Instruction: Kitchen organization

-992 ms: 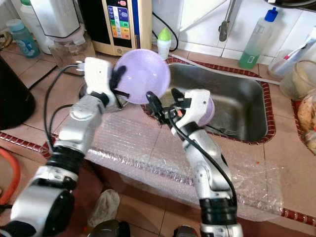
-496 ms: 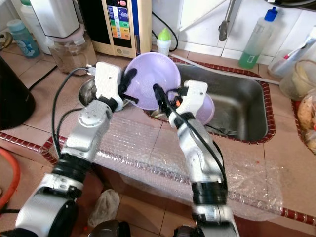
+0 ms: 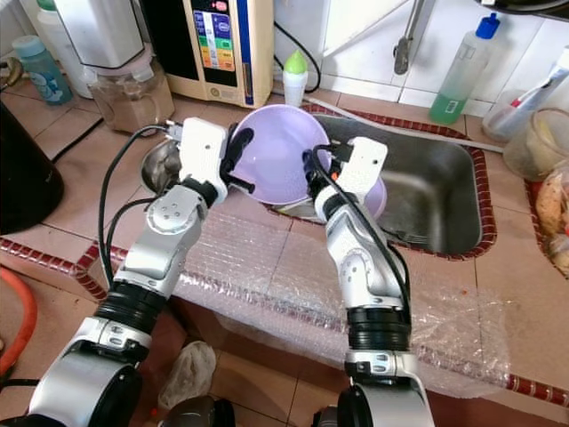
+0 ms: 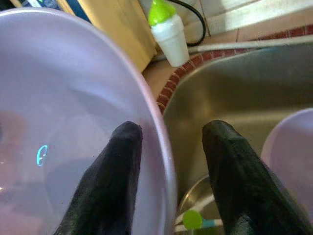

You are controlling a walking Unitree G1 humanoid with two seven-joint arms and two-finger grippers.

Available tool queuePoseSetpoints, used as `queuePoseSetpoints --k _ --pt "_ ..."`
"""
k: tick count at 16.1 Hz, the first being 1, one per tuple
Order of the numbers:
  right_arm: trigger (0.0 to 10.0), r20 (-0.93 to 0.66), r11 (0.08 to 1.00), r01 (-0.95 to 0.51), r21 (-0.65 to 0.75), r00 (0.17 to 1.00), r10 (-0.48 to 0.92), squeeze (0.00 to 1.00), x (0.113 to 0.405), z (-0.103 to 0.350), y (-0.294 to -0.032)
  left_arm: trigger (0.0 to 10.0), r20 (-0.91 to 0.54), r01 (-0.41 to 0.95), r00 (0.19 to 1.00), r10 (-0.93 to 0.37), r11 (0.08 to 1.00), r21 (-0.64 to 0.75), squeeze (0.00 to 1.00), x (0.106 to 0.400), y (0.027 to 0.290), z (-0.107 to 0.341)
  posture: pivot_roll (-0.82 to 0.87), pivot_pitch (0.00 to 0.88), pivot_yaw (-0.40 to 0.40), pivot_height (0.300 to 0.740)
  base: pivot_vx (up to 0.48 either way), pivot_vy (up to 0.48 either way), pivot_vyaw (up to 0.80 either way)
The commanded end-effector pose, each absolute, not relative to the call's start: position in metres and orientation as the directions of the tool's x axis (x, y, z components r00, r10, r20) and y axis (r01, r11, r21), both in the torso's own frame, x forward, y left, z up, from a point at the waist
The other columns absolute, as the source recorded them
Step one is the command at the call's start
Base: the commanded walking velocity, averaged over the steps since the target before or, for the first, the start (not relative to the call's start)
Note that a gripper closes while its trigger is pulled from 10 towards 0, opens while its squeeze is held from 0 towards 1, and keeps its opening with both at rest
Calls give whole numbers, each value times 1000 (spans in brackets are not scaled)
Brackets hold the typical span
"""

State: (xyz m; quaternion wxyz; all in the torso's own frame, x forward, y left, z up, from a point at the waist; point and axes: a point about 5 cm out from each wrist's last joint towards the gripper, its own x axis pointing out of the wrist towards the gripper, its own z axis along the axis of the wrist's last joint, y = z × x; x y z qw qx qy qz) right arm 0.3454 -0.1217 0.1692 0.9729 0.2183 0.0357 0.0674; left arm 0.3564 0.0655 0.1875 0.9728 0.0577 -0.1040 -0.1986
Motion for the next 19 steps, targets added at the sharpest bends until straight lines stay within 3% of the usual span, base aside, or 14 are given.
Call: queuePoseSetpoints --k 1,7,8,9,11,19 --pt "0 -76 892 -76 445 990 122 0 348 166 -126 0 236 362 888 -394 917 169 0 355 66 198 -98 21 35 740 0 0 0" --pt "0 -113 890 -38 455 988 101 0 348 162 -131 0 249 358 881 -401 911 203 0 355 65 201 -98 23 35 740 0 0 0" --pt "0 -115 890 -36 455 988 99 0 348 161 -131 1882 251 357 880 -404 910 212 0 354 65 201 -98 24 35 740 0 0 0" --pt "0 -117 890 -32 456 989 96 0 348 161 -132 10000 250 365 876 -413 906 216 0 354 64 201 -97 24 34 740 0 0 0" --pt "0 -118 889 -24 457 989 87 0 348 162 -133 10000 254 389 862 -438 894 222 1000 352 62 201 -97 25 35 740 0 0 0" --pt "0 -151 897 94 431 988 -30 0 353 158 -152 10000 248 431 843 -478 874 223 1000 348 60 200 -93 31 33 740 0 0 0"
